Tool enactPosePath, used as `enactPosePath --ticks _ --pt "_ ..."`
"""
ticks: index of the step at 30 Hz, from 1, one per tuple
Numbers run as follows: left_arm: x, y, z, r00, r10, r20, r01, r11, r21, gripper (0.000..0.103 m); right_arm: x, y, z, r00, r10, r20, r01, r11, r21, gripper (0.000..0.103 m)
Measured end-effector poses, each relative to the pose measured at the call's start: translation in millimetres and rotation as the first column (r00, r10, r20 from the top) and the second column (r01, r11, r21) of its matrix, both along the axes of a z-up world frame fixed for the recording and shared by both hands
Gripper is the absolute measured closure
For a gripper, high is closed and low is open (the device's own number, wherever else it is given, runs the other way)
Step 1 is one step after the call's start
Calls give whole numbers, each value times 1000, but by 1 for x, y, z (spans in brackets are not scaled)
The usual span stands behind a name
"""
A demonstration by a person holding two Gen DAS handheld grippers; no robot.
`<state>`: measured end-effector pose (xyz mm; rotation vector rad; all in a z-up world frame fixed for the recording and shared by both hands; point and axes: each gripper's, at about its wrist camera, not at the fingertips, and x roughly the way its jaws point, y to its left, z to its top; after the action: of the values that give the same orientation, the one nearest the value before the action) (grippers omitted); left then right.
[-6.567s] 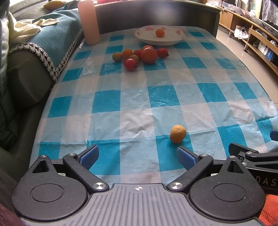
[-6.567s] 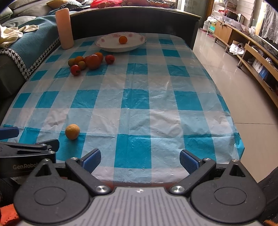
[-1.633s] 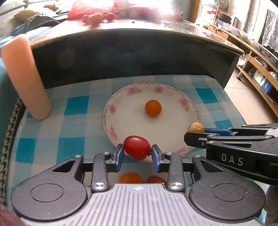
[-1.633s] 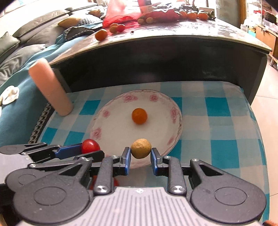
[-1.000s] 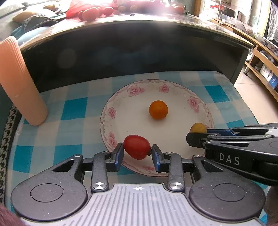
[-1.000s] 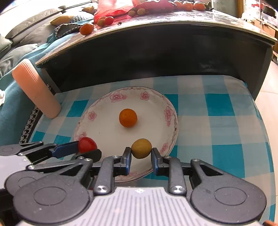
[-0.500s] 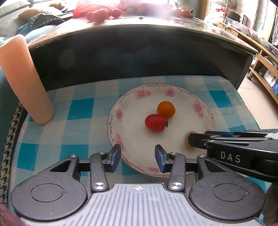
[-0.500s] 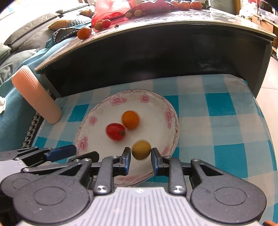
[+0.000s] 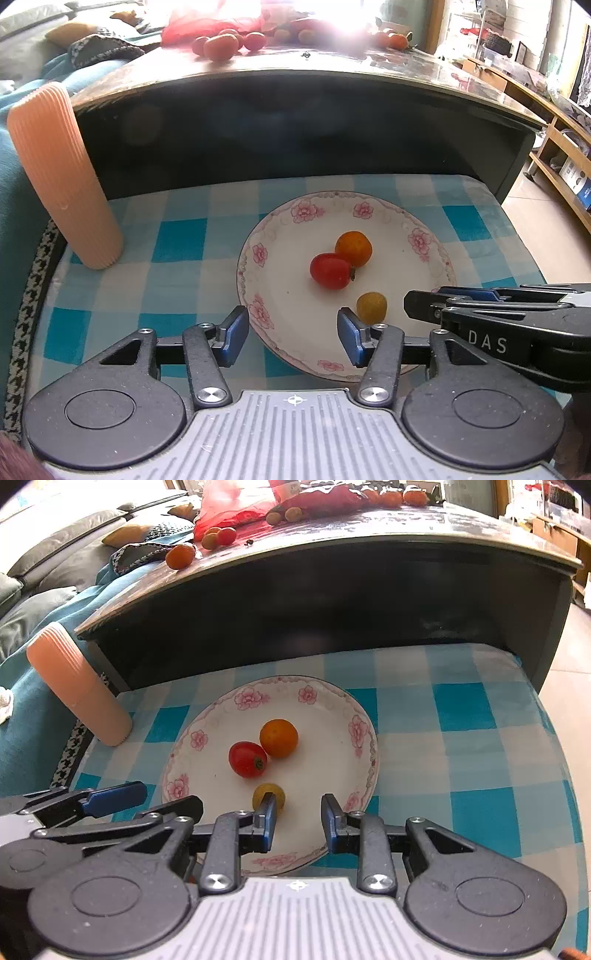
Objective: Organize fruits
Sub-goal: 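Move both tools back to the fruit cluster, right tool toward the large red tomato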
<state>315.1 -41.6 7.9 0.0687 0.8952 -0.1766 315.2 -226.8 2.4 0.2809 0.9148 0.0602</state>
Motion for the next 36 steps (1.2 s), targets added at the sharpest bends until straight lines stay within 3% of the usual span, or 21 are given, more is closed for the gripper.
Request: enactPosePath --ticks 15,36 --pt "-9 2 7 1000 -10 10 10 1000 -8 40 -12 3 10 1000 -2 9 3 999 -33 62" --pt "-56 36 22 1000 0 5 0 1000 -7 42 -51 44 24 998 57 11 -57 998 -38 62"
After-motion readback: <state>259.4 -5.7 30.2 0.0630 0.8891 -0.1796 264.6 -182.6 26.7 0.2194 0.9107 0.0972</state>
